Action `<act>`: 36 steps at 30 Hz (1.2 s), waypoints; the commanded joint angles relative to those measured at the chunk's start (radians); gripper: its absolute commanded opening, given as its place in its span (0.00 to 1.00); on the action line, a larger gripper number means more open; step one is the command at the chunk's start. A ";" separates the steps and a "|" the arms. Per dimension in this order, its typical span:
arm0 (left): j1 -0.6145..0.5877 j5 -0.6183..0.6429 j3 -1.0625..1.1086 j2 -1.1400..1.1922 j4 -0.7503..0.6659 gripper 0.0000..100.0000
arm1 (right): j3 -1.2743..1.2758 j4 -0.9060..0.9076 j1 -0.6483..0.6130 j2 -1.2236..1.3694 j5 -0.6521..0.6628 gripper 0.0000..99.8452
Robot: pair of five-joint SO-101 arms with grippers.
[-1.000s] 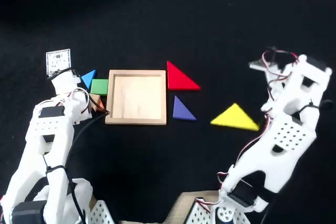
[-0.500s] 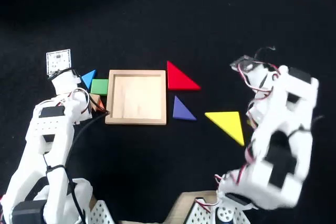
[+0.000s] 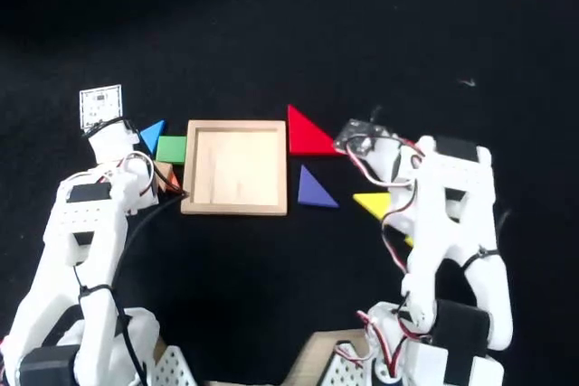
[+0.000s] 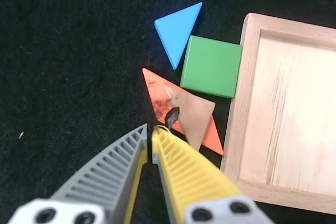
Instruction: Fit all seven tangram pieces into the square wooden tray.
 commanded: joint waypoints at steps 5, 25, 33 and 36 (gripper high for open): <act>-0.002 0.005 -0.005 -0.002 -0.015 0.03 | -0.013 -0.115 -0.029 0.058 0.014 0.33; -0.002 0.005 -0.007 0.000 -0.015 0.03 | -0.220 -0.129 0.009 0.456 -0.014 0.33; -0.002 0.005 -0.005 -0.002 -0.015 0.03 | -0.226 -0.129 0.003 0.475 -0.009 0.33; -0.002 0.005 -0.005 -0.003 -0.015 0.03 | -0.226 -0.129 0.005 0.475 -0.009 0.33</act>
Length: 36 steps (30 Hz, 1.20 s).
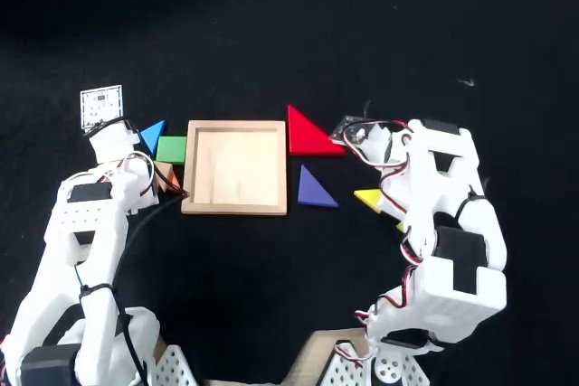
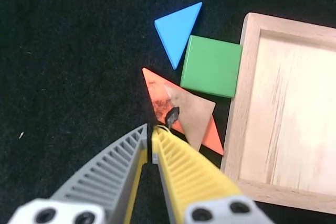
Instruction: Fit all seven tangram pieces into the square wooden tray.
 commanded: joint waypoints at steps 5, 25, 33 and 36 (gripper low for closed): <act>-0.002 0.005 -0.005 -0.003 -0.015 0.03 | -0.033 -0.015 0.012 0.024 -0.005 0.27; -0.002 0.005 -0.005 -0.008 -0.015 0.03 | -0.176 0.238 -0.014 -0.206 -0.008 0.16; -0.002 0.005 -0.005 -0.008 -0.015 0.03 | -0.180 0.276 -0.130 -0.343 -0.121 0.14; -0.008 0.005 -0.005 -0.008 -0.012 0.03 | -0.182 0.275 -0.236 -0.374 -0.147 0.14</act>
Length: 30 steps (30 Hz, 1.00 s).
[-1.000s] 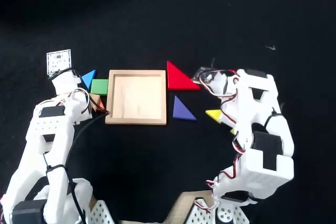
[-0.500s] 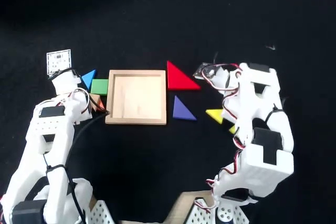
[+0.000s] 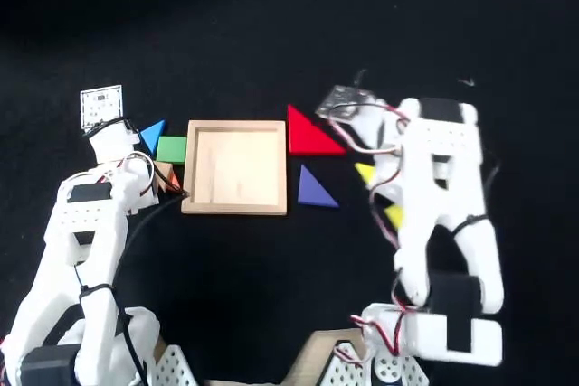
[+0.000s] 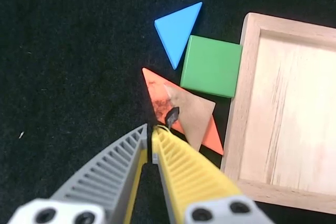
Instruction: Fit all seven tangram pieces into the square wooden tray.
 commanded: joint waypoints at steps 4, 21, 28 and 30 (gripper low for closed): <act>-0.053 0.005 -0.012 -0.009 0.035 0.03 | -0.104 0.008 -0.296 -0.090 -0.135 0.14; -0.479 -0.103 0.061 -0.009 0.133 0.03 | -0.628 0.037 -0.692 0.386 -0.290 0.14; -0.479 -0.101 0.065 -0.009 0.107 0.03 | -0.881 0.245 -0.583 0.427 -0.333 0.14; -0.479 -0.101 0.065 -0.009 0.107 0.03 | -0.825 0.258 -0.512 0.437 -0.333 0.13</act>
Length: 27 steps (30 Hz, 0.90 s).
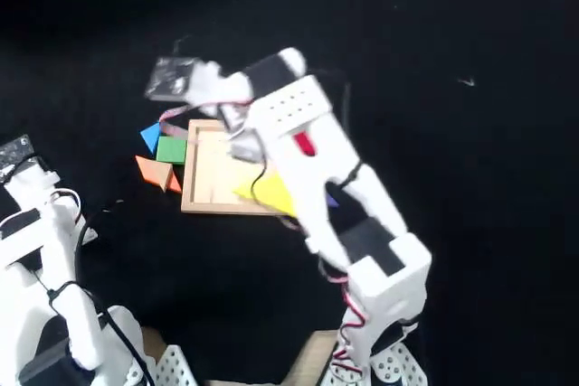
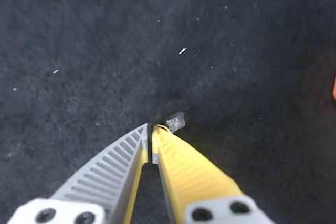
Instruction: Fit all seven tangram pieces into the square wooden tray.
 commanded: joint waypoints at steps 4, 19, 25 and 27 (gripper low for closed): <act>0.007 -0.008 -0.008 -0.009 -0.018 0.03 | 0.176 0.000 0.236 0.035 -0.009 0.01; 0.016 -0.008 -0.007 -0.009 -0.018 0.03 | 0.473 -0.305 0.204 0.071 -0.008 0.01; 0.016 -0.008 -0.007 -0.009 -0.018 0.03 | 0.397 -0.298 0.124 0.142 -0.015 0.01; 0.016 -0.008 -0.007 -0.009 -0.018 0.03 | 0.357 -0.298 0.101 0.142 -0.052 0.01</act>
